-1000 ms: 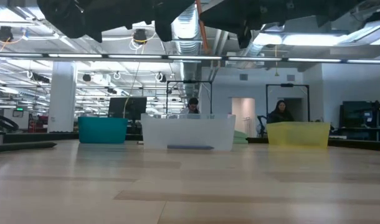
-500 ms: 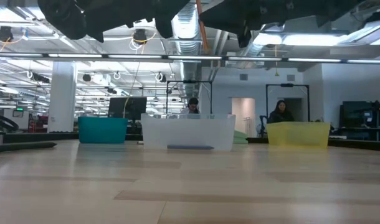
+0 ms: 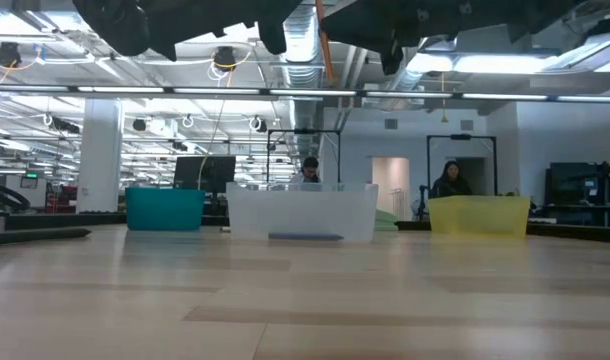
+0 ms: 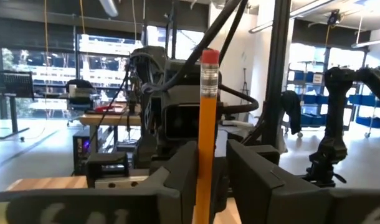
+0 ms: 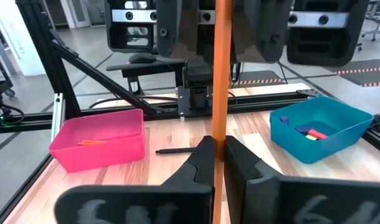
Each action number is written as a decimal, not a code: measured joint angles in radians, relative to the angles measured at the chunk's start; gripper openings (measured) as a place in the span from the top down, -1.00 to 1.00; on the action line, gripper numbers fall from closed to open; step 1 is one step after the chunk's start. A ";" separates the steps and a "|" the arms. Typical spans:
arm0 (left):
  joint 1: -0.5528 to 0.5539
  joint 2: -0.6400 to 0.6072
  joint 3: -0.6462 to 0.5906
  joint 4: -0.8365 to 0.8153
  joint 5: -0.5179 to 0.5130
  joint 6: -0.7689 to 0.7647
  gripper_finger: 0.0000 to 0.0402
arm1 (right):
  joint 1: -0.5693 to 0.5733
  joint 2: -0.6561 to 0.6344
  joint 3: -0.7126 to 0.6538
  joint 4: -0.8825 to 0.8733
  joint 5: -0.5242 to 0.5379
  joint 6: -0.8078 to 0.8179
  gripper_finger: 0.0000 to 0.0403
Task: Sort crayons/erasers/pens/pencils in bins
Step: Put the bottom yellow pencil into the red bin
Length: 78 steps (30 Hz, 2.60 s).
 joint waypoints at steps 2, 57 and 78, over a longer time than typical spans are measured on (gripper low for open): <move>0.000 -0.001 0.001 -0.005 0.000 0.008 0.66 | 0.001 0.000 0.000 -0.002 0.000 0.000 0.88; -0.672 -0.285 0.192 -1.605 -0.725 -0.762 0.97 | 0.098 -0.050 -0.346 0.145 0.217 0.008 0.97; -1.084 -0.190 0.184 -1.678 -0.811 -1.211 0.97 | 0.215 -0.050 -0.217 0.112 0.248 -0.044 0.99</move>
